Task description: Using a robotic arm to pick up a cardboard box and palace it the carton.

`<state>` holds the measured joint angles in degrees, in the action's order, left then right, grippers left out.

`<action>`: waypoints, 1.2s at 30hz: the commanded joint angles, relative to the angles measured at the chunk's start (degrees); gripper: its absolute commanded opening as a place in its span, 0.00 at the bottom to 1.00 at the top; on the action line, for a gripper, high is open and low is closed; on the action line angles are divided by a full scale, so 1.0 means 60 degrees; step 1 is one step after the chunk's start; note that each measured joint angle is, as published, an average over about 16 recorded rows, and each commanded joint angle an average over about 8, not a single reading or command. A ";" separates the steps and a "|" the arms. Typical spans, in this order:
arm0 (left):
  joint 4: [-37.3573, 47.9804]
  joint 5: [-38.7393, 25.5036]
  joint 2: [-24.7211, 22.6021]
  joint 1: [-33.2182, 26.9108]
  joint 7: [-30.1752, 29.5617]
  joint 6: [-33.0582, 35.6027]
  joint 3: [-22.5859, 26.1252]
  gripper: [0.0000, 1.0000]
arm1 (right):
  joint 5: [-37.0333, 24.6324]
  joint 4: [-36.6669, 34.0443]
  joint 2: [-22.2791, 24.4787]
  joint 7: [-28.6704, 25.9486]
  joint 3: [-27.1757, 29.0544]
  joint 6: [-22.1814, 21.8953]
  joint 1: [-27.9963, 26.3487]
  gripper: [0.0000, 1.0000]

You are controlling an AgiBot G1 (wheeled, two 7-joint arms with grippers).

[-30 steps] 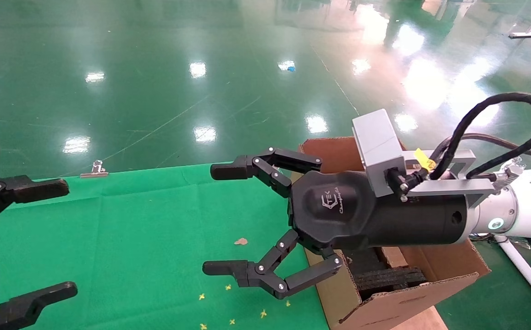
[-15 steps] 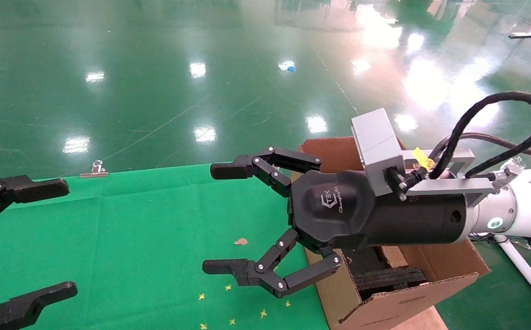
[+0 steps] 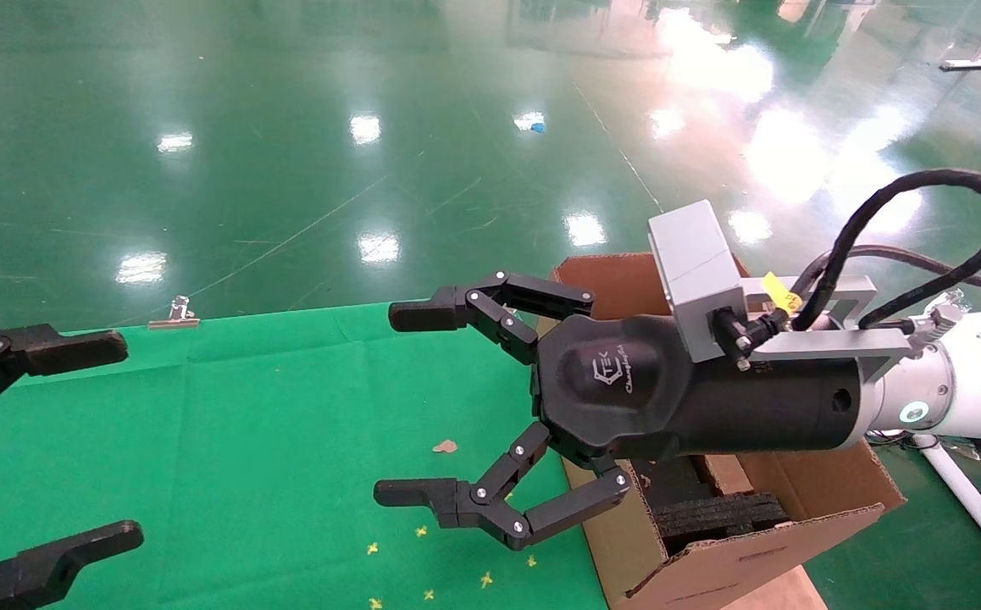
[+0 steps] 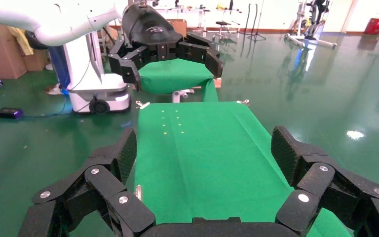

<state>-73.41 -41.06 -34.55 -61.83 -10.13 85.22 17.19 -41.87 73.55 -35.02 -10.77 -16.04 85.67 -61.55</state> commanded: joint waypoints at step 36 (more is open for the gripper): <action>0.0000 0.0000 0.0000 0.0000 0.0000 0.0000 0.0000 1.00 | -0.0001 -0.0005 0.0000 0.0000 -0.0004 0.0000 -0.0007 1.00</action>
<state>-73.41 -41.06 -34.55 -61.84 -10.13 85.22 17.19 -41.88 73.52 -35.02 -10.77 -16.07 85.66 -61.60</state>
